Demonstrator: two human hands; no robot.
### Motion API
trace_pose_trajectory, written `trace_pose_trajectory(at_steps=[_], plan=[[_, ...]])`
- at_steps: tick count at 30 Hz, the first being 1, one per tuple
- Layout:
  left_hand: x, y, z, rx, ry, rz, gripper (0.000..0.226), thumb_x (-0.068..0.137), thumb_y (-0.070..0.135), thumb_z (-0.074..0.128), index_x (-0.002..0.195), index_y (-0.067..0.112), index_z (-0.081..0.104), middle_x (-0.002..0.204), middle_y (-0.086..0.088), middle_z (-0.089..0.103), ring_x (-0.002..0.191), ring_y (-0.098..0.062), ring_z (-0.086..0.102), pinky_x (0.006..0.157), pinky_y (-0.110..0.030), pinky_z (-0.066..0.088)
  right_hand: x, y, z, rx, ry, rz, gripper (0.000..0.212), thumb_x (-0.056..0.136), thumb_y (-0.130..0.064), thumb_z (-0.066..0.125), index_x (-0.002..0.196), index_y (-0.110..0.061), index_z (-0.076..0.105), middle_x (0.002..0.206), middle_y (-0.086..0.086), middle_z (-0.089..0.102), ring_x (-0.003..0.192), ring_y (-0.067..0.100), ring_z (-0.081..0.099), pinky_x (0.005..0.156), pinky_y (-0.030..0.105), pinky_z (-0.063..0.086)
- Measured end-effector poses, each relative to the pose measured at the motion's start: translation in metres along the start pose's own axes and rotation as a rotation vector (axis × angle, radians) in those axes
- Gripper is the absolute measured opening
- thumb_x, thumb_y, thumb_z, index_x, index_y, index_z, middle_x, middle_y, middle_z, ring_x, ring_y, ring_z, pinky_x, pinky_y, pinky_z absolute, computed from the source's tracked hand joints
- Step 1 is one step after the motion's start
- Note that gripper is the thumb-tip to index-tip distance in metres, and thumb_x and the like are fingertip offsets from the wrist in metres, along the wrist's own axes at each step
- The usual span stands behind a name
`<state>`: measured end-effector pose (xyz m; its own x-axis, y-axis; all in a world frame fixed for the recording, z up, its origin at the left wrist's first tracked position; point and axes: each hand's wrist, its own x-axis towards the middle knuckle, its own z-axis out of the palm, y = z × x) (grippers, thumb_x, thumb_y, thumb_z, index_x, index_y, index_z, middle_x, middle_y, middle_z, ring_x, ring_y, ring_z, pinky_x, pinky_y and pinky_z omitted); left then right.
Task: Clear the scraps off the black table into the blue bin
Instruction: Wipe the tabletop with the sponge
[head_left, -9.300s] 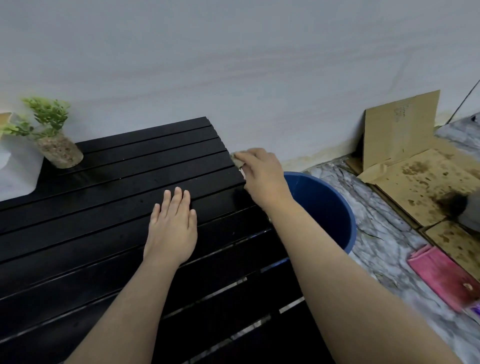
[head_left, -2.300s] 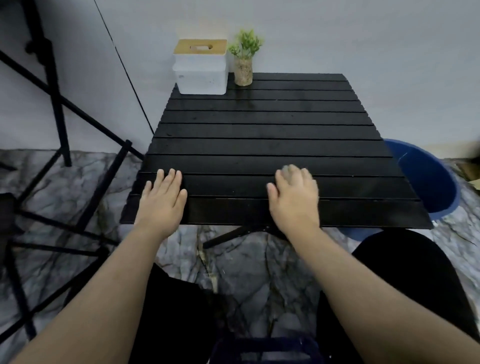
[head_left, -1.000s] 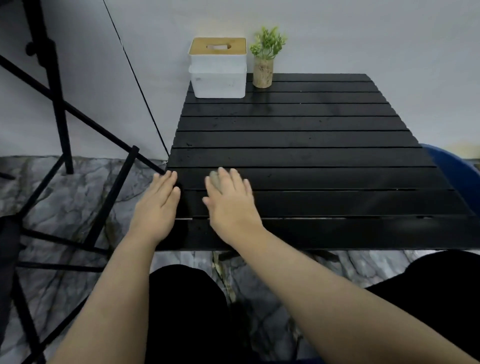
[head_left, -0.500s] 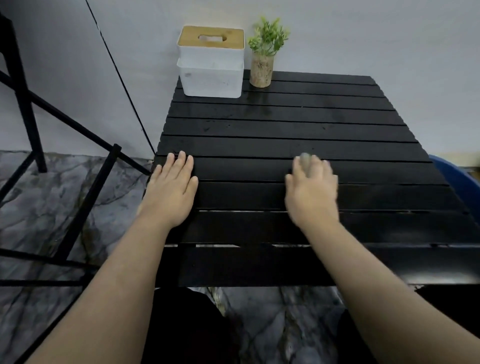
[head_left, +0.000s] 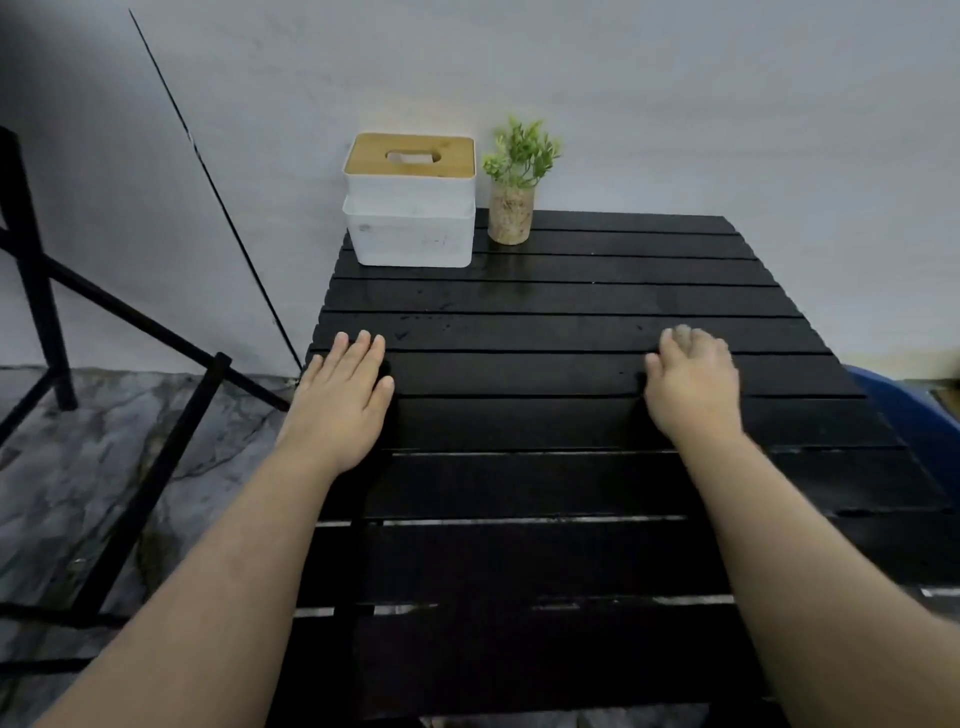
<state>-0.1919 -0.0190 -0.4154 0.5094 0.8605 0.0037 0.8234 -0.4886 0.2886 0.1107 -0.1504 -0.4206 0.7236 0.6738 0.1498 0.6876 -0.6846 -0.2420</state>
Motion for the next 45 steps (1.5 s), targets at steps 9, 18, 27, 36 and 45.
trace_pose_trajectory(at_steps=[9, 18, 27, 36, 45], plan=[[0.033, -0.006, 0.009, 0.057, -0.041, -0.015, 0.052, 0.098, 0.035, 0.019, 0.147, 0.02, 0.007, 0.158, 0.003, 0.001, 0.146, -0.014, -0.006, 0.118, -0.034, -0.003, -0.037, -0.098, 0.018, 0.125, -0.096, -0.627, 0.045, 0.093, -0.029, 0.045, 0.137, -0.024, 0.039, 0.147, 0.005, 0.036, 0.134, 0.029, 0.032, 0.109, 0.051, 0.028], [0.045, -0.007, 0.003, -0.041, 0.02, -0.034, 0.05, 0.098, 0.033, 0.026, 0.146, 0.02, 0.02, 0.157, 0.003, 0.017, 0.146, -0.015, 0.006, 0.118, -0.032, 0.004, 0.006, -0.069, 0.022, 0.01, -0.049, -0.12, 0.048, 0.099, -0.032, 0.03, 0.144, -0.016, 0.026, 0.153, 0.011, 0.019, 0.141, 0.033, 0.011, 0.114, 0.052, 0.017], [0.117, 0.003, 0.002, -0.011, -0.043, -0.011, 0.051, 0.099, 0.03, 0.026, 0.147, 0.016, 0.016, 0.158, -0.002, 0.011, 0.146, -0.018, 0.002, 0.118, -0.033, 0.002, 0.045, -0.134, 0.039, 0.1, -0.113, -0.554, 0.044, 0.096, -0.027, 0.04, 0.14, -0.026, 0.031, 0.147, -0.001, 0.033, 0.135, 0.022, 0.027, 0.11, 0.054, 0.017], [0.123, -0.003, 0.015, 0.031, -0.049, -0.005, 0.053, 0.098, 0.036, 0.019, 0.148, 0.021, 0.007, 0.158, 0.004, 0.0, 0.146, -0.012, -0.006, 0.119, -0.033, -0.003, 0.105, -0.066, 0.04, -0.078, -0.034, -0.078, 0.048, 0.099, -0.033, 0.026, 0.144, -0.016, 0.021, 0.145, 0.013, 0.03, 0.131, 0.033, 0.025, 0.11, 0.054, 0.021], [0.134, 0.094, 0.024, -0.03, -0.06, 0.101, 0.053, 0.098, 0.036, 0.018, 0.147, 0.021, 0.009, 0.158, 0.005, 0.005, 0.146, -0.011, -0.004, 0.118, -0.032, -0.002, 0.128, -0.028, 0.03, 0.072, -0.108, -0.486, 0.047, 0.096, -0.027, 0.041, 0.142, -0.028, 0.03, 0.153, -0.003, 0.025, 0.138, 0.021, 0.024, 0.111, 0.054, 0.017]])
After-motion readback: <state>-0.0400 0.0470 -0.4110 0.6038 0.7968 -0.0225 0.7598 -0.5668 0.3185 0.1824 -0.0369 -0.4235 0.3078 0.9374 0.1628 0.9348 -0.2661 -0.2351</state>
